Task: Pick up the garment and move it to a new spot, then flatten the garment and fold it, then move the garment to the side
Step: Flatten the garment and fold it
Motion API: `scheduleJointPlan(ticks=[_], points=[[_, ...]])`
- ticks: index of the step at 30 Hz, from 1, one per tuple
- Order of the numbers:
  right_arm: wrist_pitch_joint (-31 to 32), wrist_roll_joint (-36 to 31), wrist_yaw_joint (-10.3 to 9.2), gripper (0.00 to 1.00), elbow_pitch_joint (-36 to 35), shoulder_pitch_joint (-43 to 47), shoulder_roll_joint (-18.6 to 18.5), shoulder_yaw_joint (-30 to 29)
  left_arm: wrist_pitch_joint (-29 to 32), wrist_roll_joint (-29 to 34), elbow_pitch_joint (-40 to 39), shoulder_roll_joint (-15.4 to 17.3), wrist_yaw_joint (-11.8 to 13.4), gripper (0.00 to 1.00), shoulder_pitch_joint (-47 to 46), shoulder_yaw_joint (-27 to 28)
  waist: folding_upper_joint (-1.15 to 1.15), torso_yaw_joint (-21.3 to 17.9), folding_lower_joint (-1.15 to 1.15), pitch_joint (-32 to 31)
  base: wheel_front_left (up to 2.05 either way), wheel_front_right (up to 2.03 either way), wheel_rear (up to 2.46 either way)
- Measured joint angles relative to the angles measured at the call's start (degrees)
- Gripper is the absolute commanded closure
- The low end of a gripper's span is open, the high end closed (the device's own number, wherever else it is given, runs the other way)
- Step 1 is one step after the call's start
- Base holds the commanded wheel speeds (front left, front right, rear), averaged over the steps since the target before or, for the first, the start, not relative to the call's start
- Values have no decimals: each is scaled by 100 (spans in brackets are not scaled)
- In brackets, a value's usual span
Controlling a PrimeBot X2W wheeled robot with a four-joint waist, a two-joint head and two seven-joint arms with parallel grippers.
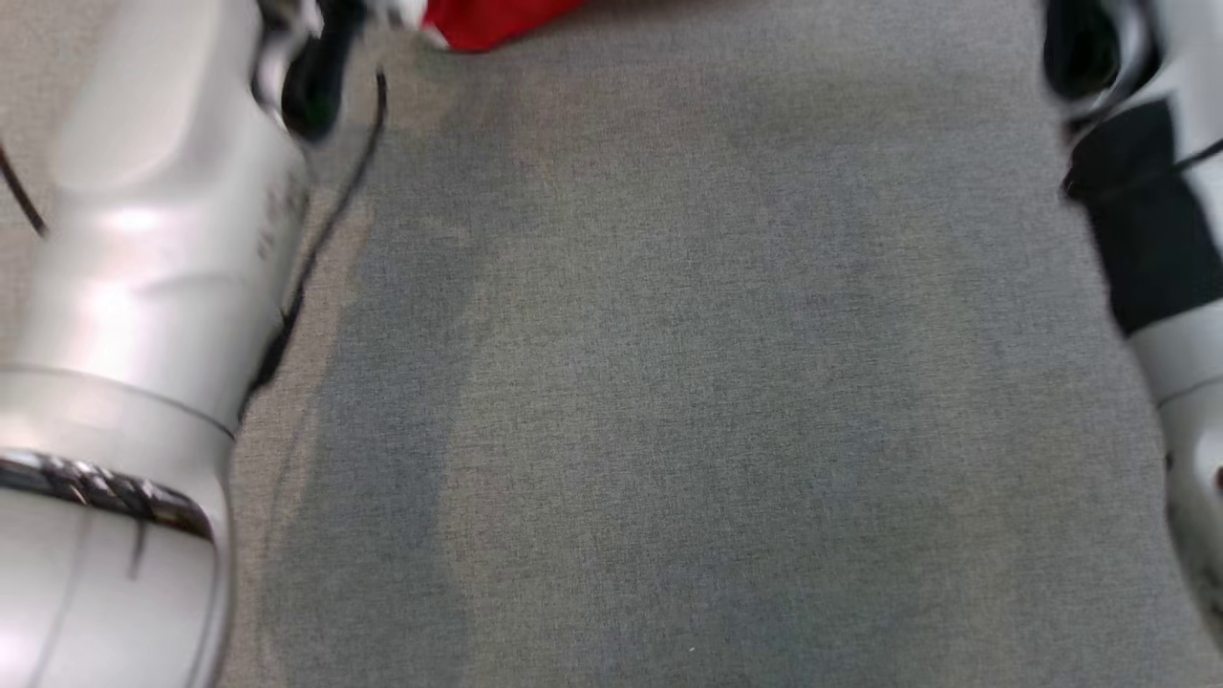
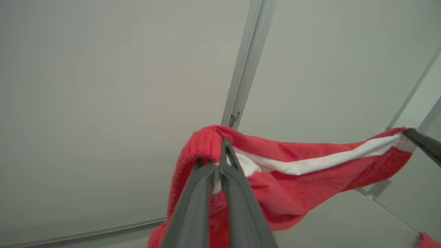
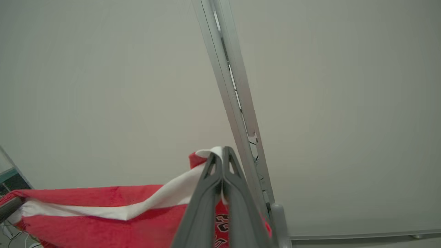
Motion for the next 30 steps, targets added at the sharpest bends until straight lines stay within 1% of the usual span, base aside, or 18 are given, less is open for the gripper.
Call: scheduleJointPlan(ticks=[2,3,7,9,12,14,17,20,23,26,28,30], points=[[49,181,0,100,388,282,70,92,169,-274,264,-70,0,100,314,-56,0,4,0,52,0,0,0],[54,280,0,100,565,431,98,118,236,-516,357,-101,0,100,500,-25,0,5,0,75,0,0,0],[145,622,0,100,970,976,196,322,271,-936,586,-175,0,100,1172,-140,0,13,0,107,0,0,0],[148,784,0,100,1020,1202,218,404,152,-1176,609,-211,0,100,1410,-126,0,16,0,125,0,0,0],[204,1113,0,100,1026,1614,224,449,2,-1278,590,-240,0,100,1757,-266,0,34,0,121,0,0,0],[279,1316,0,100,931,1979,176,554,-53,-1263,546,-243,0,100,2039,-478,0,61,0,86,0,0,0],[261,1648,0,100,581,2638,30,705,-196,-1351,374,-246,0,100,2557,-651,0,83,0,-29,0,0,0],[199,2031,1,100,-7,3296,-156,837,-275,-1454,71,-207,0,100,3088,-798,0,93,0,-200,0,0,0],[105,2259,1,100,-647,4039,-438,1076,-326,-1490,-354,-37,0,100,3593,-921,0,104,0,-394,0,0,0],[32,2464,2,100,-1280,4771,-709,1200,-343,-1454,-809,205,0,100,4099,-949,0,104,0,-596,0,0,0],[-18,2605,2,100,-1720,5263,-864,1192,-345,-1312,-1167,419,0,100,4427,-843,0,100,0,-724,0,0,0],[-51,2632,2,100,-2104,5716,-1006,1155,-350,-1099,-1607,603,88,100,4781,-699,0,89,0,-842,0,0,0]])
